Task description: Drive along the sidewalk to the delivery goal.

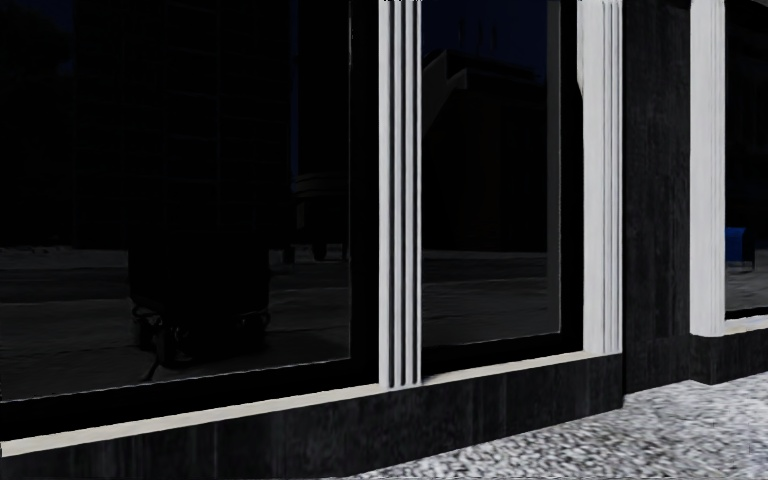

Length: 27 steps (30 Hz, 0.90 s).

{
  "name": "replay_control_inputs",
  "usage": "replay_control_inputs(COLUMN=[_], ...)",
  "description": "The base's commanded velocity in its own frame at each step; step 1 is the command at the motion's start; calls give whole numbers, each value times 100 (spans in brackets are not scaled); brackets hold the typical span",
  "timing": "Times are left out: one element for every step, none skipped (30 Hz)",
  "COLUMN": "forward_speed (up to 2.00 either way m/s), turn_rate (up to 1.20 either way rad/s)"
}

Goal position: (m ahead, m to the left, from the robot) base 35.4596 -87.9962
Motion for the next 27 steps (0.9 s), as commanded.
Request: replay_control_inputs(forward_speed=[116,116,116,116,116,116,116,116,116,116,116,116,116,116,117,117,117,117,117,117,117,117,117,117,117,117,117], turn_rate=[-111,-111,-111,-112,-112,-112,-112,-112,-112,-112,-112,-112,-112,-112,-112,-112,-112,-112,-112,-112,-112,-112,-112,-112,-112,-112,-112])
